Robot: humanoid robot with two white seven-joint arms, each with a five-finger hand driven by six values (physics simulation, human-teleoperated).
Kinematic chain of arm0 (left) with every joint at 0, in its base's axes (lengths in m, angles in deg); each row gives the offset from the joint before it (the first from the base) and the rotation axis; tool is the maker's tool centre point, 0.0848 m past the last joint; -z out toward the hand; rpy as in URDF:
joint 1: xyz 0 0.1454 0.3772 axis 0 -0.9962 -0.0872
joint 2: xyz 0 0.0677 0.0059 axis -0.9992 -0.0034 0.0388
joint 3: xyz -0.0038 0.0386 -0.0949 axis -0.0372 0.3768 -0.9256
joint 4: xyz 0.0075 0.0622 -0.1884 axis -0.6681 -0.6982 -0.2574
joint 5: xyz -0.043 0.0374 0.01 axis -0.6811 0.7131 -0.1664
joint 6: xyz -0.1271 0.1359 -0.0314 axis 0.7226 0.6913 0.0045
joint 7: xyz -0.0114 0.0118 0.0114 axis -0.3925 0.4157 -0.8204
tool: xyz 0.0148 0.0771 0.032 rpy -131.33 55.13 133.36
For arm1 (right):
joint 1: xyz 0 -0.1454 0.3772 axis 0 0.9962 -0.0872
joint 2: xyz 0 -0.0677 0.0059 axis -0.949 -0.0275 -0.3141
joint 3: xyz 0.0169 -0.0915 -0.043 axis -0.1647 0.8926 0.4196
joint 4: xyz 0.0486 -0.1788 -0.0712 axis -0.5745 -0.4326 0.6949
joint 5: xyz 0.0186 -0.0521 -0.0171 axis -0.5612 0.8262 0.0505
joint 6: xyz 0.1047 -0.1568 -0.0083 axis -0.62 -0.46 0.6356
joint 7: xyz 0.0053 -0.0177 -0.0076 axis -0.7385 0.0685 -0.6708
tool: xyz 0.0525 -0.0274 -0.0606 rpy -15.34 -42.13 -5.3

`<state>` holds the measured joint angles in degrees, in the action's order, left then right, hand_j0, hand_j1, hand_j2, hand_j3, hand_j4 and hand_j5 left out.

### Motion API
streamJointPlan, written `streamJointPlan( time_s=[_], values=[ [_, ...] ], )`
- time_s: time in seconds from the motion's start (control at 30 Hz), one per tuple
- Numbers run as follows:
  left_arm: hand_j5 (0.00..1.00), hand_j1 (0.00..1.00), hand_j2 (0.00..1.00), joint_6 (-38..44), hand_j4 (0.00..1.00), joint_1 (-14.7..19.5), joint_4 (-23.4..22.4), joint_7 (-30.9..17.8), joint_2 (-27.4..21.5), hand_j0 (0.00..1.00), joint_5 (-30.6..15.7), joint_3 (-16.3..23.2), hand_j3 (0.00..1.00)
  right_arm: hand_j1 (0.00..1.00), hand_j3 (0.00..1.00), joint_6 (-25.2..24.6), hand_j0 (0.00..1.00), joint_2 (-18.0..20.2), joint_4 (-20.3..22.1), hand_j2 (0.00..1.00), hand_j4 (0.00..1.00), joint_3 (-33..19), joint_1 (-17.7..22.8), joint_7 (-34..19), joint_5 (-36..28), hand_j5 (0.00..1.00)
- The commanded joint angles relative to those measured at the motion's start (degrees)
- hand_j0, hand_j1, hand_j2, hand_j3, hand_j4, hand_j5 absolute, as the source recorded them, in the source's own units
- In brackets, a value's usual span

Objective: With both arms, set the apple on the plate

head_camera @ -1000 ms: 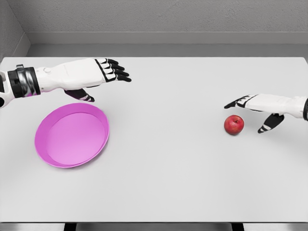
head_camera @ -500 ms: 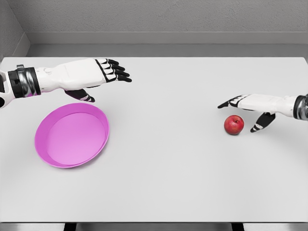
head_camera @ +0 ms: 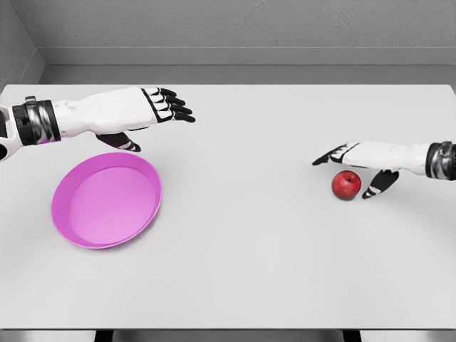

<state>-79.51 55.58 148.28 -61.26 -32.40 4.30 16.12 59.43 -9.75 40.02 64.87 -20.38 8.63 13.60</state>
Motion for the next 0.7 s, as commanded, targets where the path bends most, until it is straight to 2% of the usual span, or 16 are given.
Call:
streamJointPlan(
  time_s=[0.0, 0.17, 0.3, 0.37, 0.57, 0.67],
  values=[
    [1.0, 1.0, 1.0, 0.06, 1.0, 0.0, 0.19, 0.01, -0.03, 1.0, -0.36, -0.11, 1.0, 1.0, 1.0, 0.68, 1.0, 0.03, 0.12, 1.0, 1.0, 0.46, 0.0, 0.02, -0.33, 1.0],
    [1.0, 1.0, 1.0, 0.06, 1.0, 0.09, 0.27, 0.01, -0.03, 1.0, -0.36, -0.02, 1.0, 1.0, 1.0, 1.49, 1.0, 0.12, 0.12, 1.0, 1.0, 0.46, 0.0, 0.02, -0.33, 1.0],
    [1.0, 1.0, 1.0, 0.06, 1.0, 0.09, 0.27, 0.01, -0.03, 1.0, -0.36, -0.11, 1.0, 0.69, 0.69, 1.49, 0.69, 0.12, 0.12, 0.69, 0.69, 0.37, -0.09, 0.02, -0.42, 0.69],
    [1.0, 1.0, 1.0, 0.06, 1.0, 0.09, 0.36, 0.01, -0.03, 1.0, -0.36, -0.02, 1.0, 0.64, 0.64, 1.49, 0.64, 0.12, 0.12, 0.64, 0.64, 0.37, -0.09, 0.02, -0.42, 0.64],
    [1.0, 1.0, 1.0, 0.06, 1.0, 0.09, 0.36, -0.08, -0.03, 1.0, -0.27, -0.02, 1.0, 0.62, 0.62, 1.49, 0.62, 0.12, 0.12, 0.62, 0.62, 0.37, 0.09, 0.02, -0.6, 0.62],
    [1.0, 1.0, 1.0, 0.06, 1.0, 0.09, 0.28, -0.08, -0.03, 1.0, -0.27, -0.02, 1.0, 0.45, 0.45, 1.49, 0.45, 0.03, 0.12, 0.45, 0.45, 0.37, 0.18, 0.02, -0.77, 0.45]
  ],
)
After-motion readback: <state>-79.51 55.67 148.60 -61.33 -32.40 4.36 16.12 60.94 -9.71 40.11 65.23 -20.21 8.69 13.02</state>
